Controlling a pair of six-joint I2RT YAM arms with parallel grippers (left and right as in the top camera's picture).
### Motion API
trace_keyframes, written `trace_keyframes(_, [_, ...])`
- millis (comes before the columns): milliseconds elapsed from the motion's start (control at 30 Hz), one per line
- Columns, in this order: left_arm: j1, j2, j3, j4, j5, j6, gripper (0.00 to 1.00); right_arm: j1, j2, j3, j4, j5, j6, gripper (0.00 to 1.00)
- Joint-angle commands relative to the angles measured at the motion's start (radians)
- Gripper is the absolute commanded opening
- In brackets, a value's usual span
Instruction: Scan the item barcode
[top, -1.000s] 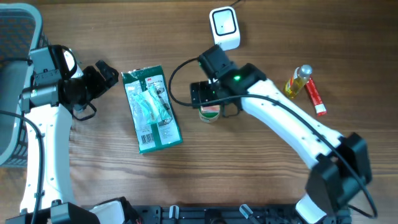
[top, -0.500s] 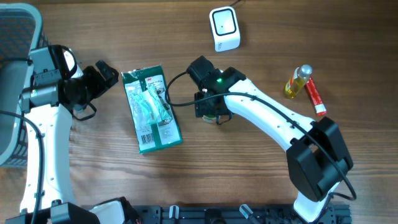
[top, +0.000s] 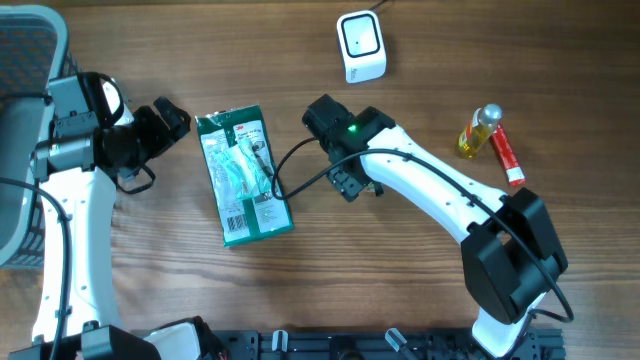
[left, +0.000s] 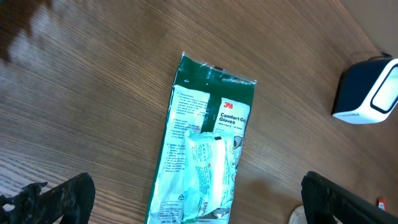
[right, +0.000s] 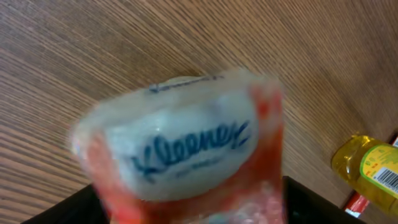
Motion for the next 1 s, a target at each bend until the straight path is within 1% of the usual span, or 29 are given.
trace_keyframes(0, [-0.002, -0.005, 0.008, 0.002, -0.005, 0.02, 1.0, -0.011, 0.011, 0.003, 0.009, -0.033, 0.023, 0.8])
trace_keyframes(33, [-0.002, -0.005, 0.008, 0.003, -0.005, 0.02, 1.0, -0.022, 0.011, 0.003, 0.008, -0.036, 0.038, 0.8])
trace_keyframes(67, [-0.002, -0.005, 0.008, 0.003, -0.005, 0.02, 1.0, -0.035, 0.011, 0.003, 0.01, -0.036, 0.059, 0.83])
trace_keyframes(200, [-0.002, -0.005, 0.008, 0.003, -0.005, 0.02, 1.0, -0.089, -0.024, 0.016, 0.012, -0.045, 0.174, 0.87])
trace_keyframes(233, [-0.002, -0.005, 0.008, 0.003, -0.005, 0.02, 1.0, -0.103, -0.041, 0.023, 0.01, -0.097, 0.223, 0.88])
trace_keyframes(333, [-0.002, -0.005, 0.008, 0.003, -0.005, 0.02, 1.0, -0.108, -0.059, 0.024, -0.004, -0.207, 0.323, 0.88])
trace_keyframes(400, [-0.002, -0.005, 0.008, 0.002, -0.005, 0.02, 1.0, -0.108, -0.061, 0.024, -0.004, -0.266, 0.374, 0.9])
trace_keyframes(433, [-0.002, -0.005, 0.008, 0.003, -0.005, 0.02, 1.0, -0.108, -0.061, 0.024, -0.005, -0.277, 0.392, 0.93])
trace_keyframes(500, [-0.002, -0.005, 0.008, 0.003, -0.005, 0.02, 1.0, -0.108, -0.061, 0.024, -0.018, -0.28, 0.426, 0.95])
trace_keyframes(667, [-0.002, -0.005, 0.008, 0.003, -0.005, 0.02, 1.0, -0.108, -0.087, 0.028, -0.038, -0.287, 0.426, 0.96])
trace_keyframes(833, [-0.002, -0.005, 0.008, 0.003, -0.005, 0.02, 1.0, -0.129, -0.221, 0.028, -0.031, -0.287, 0.404, 1.0])
trace_keyframes(967, [-0.002, -0.005, 0.008, 0.003, -0.005, 0.02, 1.0, -0.138, -0.259, 0.027, 0.015, -0.31, 0.397, 1.0])
